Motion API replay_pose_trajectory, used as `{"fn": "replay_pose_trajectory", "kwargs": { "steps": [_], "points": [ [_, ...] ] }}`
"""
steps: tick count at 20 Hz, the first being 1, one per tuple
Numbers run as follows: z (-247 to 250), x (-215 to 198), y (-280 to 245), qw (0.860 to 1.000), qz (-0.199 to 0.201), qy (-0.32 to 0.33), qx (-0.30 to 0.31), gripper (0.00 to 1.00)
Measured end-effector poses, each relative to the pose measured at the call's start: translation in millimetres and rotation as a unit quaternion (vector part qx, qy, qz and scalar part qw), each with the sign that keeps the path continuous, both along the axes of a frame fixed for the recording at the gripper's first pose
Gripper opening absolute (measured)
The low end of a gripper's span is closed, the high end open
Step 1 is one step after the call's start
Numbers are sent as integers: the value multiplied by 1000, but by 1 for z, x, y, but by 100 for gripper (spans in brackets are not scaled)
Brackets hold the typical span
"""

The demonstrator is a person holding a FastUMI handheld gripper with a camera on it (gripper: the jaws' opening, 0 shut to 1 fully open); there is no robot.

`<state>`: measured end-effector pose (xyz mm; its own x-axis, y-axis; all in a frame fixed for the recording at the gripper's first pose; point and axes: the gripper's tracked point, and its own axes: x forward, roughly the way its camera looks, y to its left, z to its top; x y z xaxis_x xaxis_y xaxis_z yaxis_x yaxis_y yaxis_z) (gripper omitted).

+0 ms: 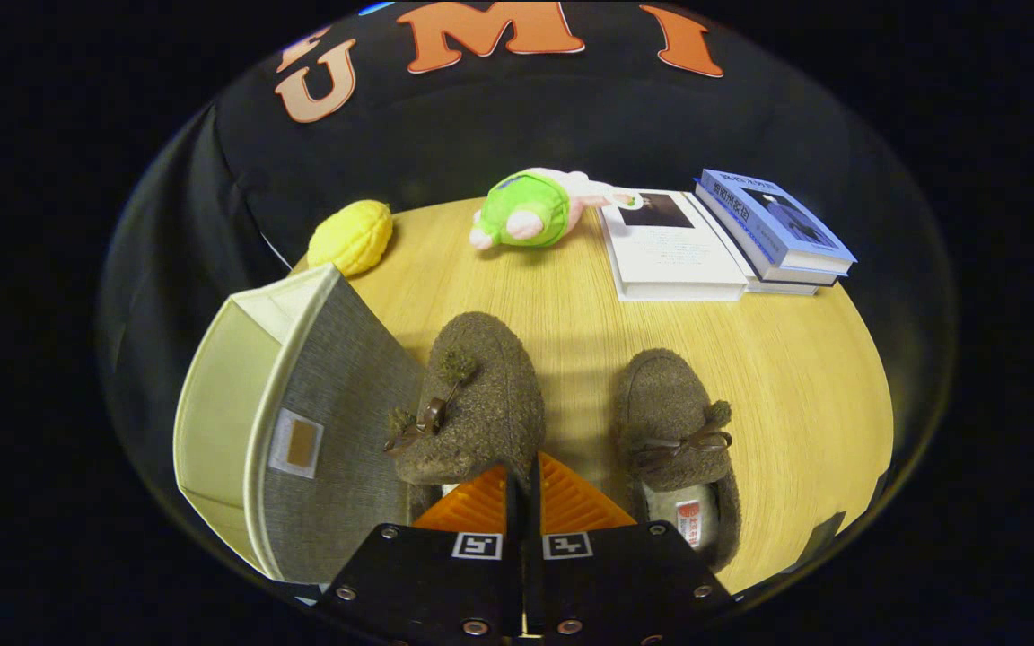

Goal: Open the storage box then place both shoes into the box .Put the left shoe in first, then the right shoe, with the right side of both shoes facing outward in a uniform manner.

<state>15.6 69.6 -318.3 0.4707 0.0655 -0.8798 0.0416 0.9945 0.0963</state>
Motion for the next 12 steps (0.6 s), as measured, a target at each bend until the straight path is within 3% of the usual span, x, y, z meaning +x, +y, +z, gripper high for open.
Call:
{"fn": "replay_pose_trajectory", "kwargs": {
  "steps": [12],
  "points": [
    [153,16,84,989,32,-121,75,2]
  ]
}}
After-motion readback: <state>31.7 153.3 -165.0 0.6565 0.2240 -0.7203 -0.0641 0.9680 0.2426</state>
